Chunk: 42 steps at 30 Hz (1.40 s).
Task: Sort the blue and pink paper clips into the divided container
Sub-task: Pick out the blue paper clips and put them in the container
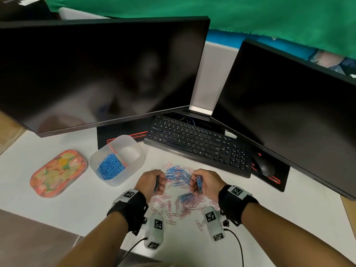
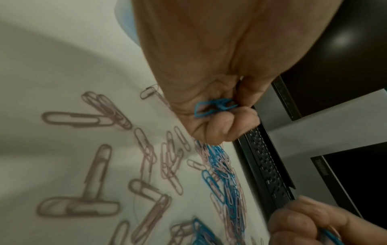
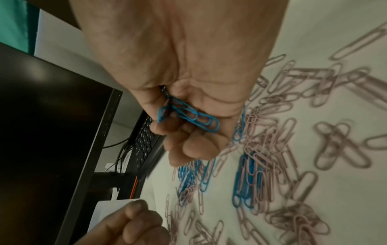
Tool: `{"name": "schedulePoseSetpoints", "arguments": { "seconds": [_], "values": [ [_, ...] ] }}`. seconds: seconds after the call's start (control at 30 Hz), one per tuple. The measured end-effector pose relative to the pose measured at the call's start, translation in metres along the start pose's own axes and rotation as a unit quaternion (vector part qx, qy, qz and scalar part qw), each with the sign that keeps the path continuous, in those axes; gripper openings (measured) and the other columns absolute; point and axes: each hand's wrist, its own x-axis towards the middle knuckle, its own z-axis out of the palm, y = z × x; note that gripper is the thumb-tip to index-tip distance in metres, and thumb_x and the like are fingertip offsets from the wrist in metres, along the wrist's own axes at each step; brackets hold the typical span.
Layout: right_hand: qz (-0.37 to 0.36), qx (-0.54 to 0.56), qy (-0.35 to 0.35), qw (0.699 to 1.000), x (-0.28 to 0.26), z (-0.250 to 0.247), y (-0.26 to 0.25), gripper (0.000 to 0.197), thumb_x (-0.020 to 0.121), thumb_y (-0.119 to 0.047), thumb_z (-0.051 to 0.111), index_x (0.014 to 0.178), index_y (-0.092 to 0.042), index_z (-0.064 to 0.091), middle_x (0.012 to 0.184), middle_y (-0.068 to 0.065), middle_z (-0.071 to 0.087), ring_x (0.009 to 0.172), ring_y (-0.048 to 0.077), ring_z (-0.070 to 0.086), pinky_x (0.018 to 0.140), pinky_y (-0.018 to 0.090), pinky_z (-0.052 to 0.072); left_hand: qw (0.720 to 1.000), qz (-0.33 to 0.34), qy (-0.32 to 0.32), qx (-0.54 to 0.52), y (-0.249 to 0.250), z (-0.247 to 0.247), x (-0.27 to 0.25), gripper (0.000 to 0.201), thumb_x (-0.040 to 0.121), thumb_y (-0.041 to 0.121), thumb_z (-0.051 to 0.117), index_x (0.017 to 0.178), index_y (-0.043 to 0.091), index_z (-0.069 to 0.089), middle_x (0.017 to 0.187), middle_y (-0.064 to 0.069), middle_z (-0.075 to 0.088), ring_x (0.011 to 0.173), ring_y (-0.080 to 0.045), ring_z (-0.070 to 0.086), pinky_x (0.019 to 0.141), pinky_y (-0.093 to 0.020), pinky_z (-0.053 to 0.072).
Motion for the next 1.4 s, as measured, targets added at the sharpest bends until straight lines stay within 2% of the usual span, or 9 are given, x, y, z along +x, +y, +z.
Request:
{"name": "schedulePoseSetpoints", "arguments": {
  "seconds": [0.23,0.37,0.53,0.63,0.77,0.9,1.03,1.17,1.4],
  "values": [
    [0.025,0.021,-0.063,0.997,-0.006,-0.002,0.002,0.031,0.092,-0.013,0.046,0.107,0.007,0.065,0.087,0.019,0.067,0.074,0.027,0.065,0.065,0.034,0.054,0.997,-0.026,0.029,0.066,-0.001,0.009,0.0,0.022,0.089,0.008,0.044,0.071,0.007,0.057,0.058,-0.005,0.046,0.039,-0.013,0.036,0.04,-0.019,0.025],
    [0.018,-0.074,-0.035,0.997,-0.007,-0.001,-0.001,0.028,0.094,-0.012,0.049,0.11,0.005,0.064,0.096,0.021,0.07,0.069,0.027,0.066,0.06,0.031,0.053,0.992,-0.018,0.027,0.12,-0.003,0.007,0.001,0.018,0.087,0.01,0.045,0.076,0.006,0.059,0.059,-0.005,0.047,0.044,-0.015,0.034,0.041,-0.02,0.022],
    [0.024,-0.236,0.01,0.971,-0.01,-0.002,-0.006,0.028,0.098,-0.016,0.046,0.111,0.002,0.062,0.101,0.019,0.068,0.056,0.021,0.059,0.046,0.025,0.045,0.985,-0.004,0.008,0.173,-0.007,0.01,0.0,0.015,0.083,0.004,0.044,0.075,0.006,0.056,0.061,-0.008,0.042,0.045,-0.016,0.029,0.043,-0.019,0.022],
    [0.009,-0.302,0.026,0.953,-0.01,-0.003,-0.009,0.026,0.097,-0.015,0.045,0.109,-0.001,0.064,0.101,0.018,0.07,0.052,0.017,0.056,0.047,0.024,0.042,0.972,0.024,0.01,0.234,-0.009,0.013,0.002,0.018,0.084,0.006,0.047,0.067,0.009,0.055,0.062,-0.007,0.046,0.048,-0.018,0.038,0.047,-0.02,0.03],
    [-0.017,-0.303,0.018,0.953,-0.009,-0.006,-0.009,0.028,0.095,-0.009,0.039,0.1,-0.006,0.066,0.079,0.008,0.066,0.048,0.012,0.044,0.044,0.023,0.033,0.921,0.12,0.044,0.369,-0.011,0.012,0.0,0.02,0.09,0.021,0.048,0.084,0.014,0.067,0.077,0.001,0.062,0.074,-0.019,0.058,0.06,-0.024,0.042],
    [-0.035,-0.277,0.016,0.96,-0.007,-0.007,-0.004,0.027,0.091,-0.005,0.039,0.086,-0.013,0.064,0.062,-0.001,0.048,0.049,0.011,0.037,0.043,0.022,0.026,0.829,0.218,-0.013,0.515,-0.021,0.017,-0.005,0.008,0.086,0.024,0.058,0.086,0.023,0.066,0.078,0.013,0.061,0.07,-0.007,0.057,0.062,-0.018,0.042],
    [-0.058,-0.273,0.009,0.96,-0.008,-0.005,-0.002,0.021,0.094,-0.022,0.047,0.081,-0.014,0.061,0.061,-0.002,0.046,0.05,0.011,0.037,0.046,0.023,0.027,0.739,0.225,-0.03,0.634,-0.038,0.024,-0.002,0.009,0.084,0.028,0.057,0.091,0.024,0.063,0.093,0.004,0.065,0.084,-0.017,0.06,0.072,-0.025,0.048],
    [-0.079,-0.253,0.025,0.964,-0.006,-0.008,-0.001,0.038,0.1,-0.038,0.039,0.076,-0.017,0.06,0.059,-0.003,0.046,0.048,0.011,0.037,0.045,0.023,0.028,0.728,0.218,-0.015,0.65,-0.046,0.023,0.001,0.009,0.084,0.028,0.056,0.09,0.024,0.061,0.095,0.003,0.066,0.085,-0.018,0.06,0.074,-0.027,0.049],
    [-0.078,-0.25,0.037,0.964,-0.01,-0.011,0.002,0.038,0.101,-0.036,0.038,0.077,-0.014,0.058,0.058,-0.002,0.045,0.045,0.011,0.036,0.044,0.024,0.027,0.742,0.217,-0.026,0.634,-0.042,0.02,0.002,0.006,0.079,0.025,0.053,0.076,0.03,0.051,0.09,0.004,0.063,0.082,-0.017,0.061,0.076,-0.029,0.053]
  ]
}}
